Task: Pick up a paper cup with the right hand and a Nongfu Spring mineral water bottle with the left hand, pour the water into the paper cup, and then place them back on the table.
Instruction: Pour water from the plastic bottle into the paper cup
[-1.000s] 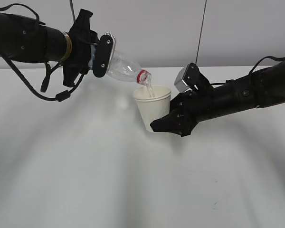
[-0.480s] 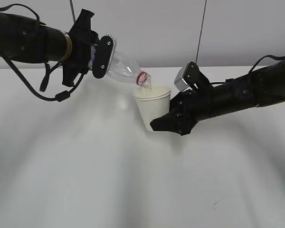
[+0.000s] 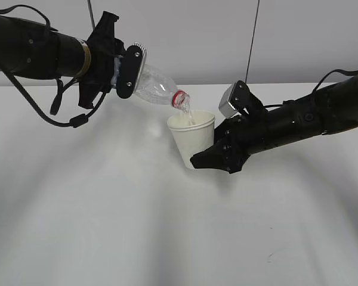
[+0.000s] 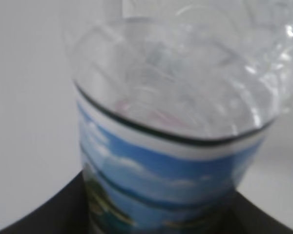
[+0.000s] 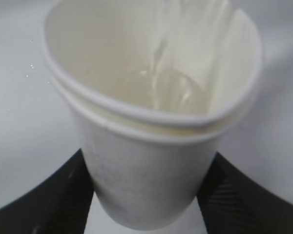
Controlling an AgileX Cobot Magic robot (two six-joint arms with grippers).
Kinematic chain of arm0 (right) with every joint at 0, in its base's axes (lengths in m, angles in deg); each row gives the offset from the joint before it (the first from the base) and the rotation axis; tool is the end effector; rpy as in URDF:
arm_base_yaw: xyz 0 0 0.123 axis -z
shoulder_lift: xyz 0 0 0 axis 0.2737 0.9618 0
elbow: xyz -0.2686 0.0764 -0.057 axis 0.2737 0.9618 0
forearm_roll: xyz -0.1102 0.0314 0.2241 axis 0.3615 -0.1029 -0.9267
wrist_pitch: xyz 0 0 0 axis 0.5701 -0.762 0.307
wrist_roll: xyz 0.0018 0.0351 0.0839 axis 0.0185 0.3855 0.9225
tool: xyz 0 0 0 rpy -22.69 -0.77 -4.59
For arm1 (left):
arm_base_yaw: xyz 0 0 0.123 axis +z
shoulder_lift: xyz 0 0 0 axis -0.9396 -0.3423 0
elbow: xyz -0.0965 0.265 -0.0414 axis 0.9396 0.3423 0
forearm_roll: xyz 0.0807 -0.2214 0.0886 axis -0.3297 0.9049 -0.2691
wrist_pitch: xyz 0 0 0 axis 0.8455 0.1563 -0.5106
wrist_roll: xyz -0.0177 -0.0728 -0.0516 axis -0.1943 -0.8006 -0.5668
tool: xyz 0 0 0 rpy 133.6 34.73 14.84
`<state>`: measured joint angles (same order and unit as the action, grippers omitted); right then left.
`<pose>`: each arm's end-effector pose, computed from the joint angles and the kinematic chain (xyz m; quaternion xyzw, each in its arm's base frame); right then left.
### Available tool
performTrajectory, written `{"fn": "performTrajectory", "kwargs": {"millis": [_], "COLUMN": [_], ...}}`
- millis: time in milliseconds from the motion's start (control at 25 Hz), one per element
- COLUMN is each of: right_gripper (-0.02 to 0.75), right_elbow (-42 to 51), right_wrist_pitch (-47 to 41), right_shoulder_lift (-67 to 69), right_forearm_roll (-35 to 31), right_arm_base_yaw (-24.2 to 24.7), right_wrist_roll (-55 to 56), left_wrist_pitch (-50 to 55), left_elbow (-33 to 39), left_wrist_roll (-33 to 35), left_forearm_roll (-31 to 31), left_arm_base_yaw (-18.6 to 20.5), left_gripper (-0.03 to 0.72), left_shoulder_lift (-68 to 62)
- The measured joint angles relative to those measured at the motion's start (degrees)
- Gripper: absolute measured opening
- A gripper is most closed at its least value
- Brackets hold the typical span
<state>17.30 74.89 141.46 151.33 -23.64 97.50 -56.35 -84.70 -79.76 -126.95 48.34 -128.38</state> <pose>0.3949 0.1209 0.1242 -0.4757 0.7405 0.2808 0.3827 0.4244 -0.1630 0.2288 0.7395 0.4313 0.3434 0.3864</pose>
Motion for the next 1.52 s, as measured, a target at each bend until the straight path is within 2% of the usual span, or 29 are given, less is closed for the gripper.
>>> {"fn": "performTrajectory", "kwargs": {"millis": [1520], "right_gripper": [0.451], "right_elbow": [0.0], "right_wrist_pitch": [-1.9], "right_shoulder_lift": [0.0], "right_forearm_roll": [0.5], "right_arm_base_yaw": [0.0], "right_wrist_roll": [0.1], "left_wrist_pitch": [-0.3], "left_elbow": [-0.1], "left_wrist_roll": [0.0], "left_forearm_roll": [-0.7], "left_arm_base_yaw": [0.0], "left_gripper": [0.347], "left_shoulder_lift": [0.0]}}
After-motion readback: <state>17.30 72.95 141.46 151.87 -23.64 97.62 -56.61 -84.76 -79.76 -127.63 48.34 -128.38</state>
